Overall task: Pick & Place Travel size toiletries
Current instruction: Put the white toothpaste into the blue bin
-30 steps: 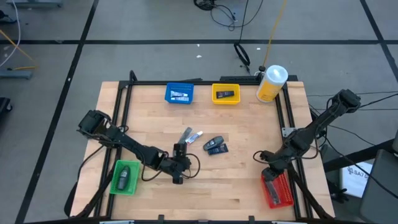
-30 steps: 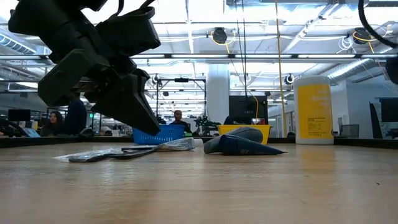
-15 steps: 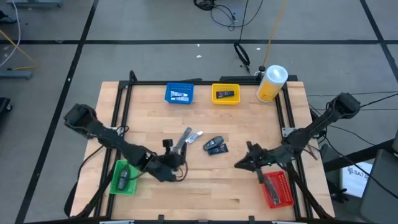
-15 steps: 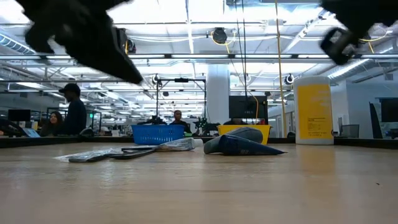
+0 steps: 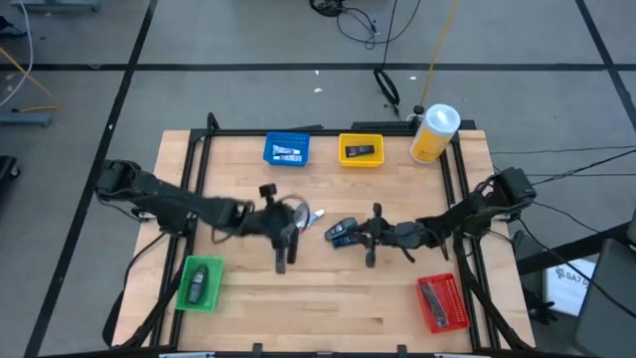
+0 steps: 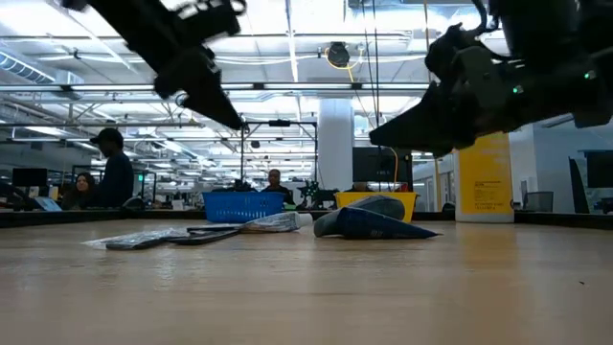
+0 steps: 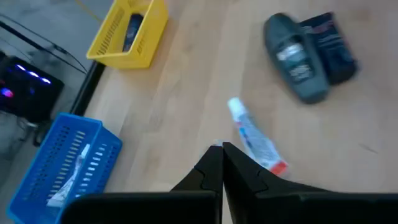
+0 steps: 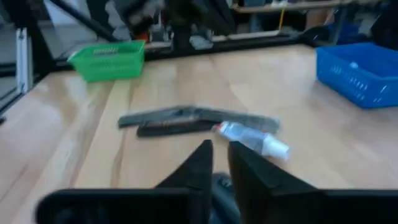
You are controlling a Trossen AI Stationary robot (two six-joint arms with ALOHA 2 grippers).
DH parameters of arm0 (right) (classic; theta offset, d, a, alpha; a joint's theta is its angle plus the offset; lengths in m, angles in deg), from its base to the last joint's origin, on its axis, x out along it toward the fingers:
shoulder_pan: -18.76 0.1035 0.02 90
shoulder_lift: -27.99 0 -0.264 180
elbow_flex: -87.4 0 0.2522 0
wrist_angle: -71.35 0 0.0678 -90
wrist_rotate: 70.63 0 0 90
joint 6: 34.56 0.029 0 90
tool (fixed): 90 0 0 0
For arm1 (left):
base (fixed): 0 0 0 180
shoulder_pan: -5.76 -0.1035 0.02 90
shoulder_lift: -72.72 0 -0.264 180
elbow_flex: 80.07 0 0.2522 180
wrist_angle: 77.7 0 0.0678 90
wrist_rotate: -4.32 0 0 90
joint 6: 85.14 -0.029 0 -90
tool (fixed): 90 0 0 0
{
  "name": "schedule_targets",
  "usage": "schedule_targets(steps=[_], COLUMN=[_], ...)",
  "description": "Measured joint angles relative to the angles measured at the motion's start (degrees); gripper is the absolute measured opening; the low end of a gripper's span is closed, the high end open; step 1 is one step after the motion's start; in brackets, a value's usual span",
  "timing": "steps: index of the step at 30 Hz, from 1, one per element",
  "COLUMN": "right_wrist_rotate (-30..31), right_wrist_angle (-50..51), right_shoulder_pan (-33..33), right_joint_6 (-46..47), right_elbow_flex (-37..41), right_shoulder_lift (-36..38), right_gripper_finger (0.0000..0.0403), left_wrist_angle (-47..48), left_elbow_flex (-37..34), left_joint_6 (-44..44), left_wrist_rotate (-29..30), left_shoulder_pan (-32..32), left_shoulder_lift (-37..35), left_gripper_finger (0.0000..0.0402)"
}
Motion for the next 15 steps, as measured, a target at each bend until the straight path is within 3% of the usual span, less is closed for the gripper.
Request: schedule_targets(steps=[7,11,15], right_wrist_rotate=[9.24,8.38,2.62], right_wrist_angle=[-9.24,-13.44,-13.50], right_shoulder_pan=[-6.50,-12.38,-15.46], right_joint_6=[-4.25,-3.96,-5.55], right_elbow_flex=[-0.02,-0.02,-0.02], right_shoulder_lift=[-4.00,-6.34,-9.49], right_gripper_finger=[0.0152,0.0204,0.0240], left_wrist_angle=[-5.99,-14.45,-18.79], left_elbow_flex=[0.01,0.04,0.03], left_joint_6=[-3.97,-3.90,-3.69], left_wrist_rotate=[-15.50,-29.05,-31.65], left_shoulder_pan=[-13.11,-16.96,-17.83], left_shoulder_lift=[1.61,6.18,12.87], left_gripper_finger=[0.0034,0.0084,0.0144])
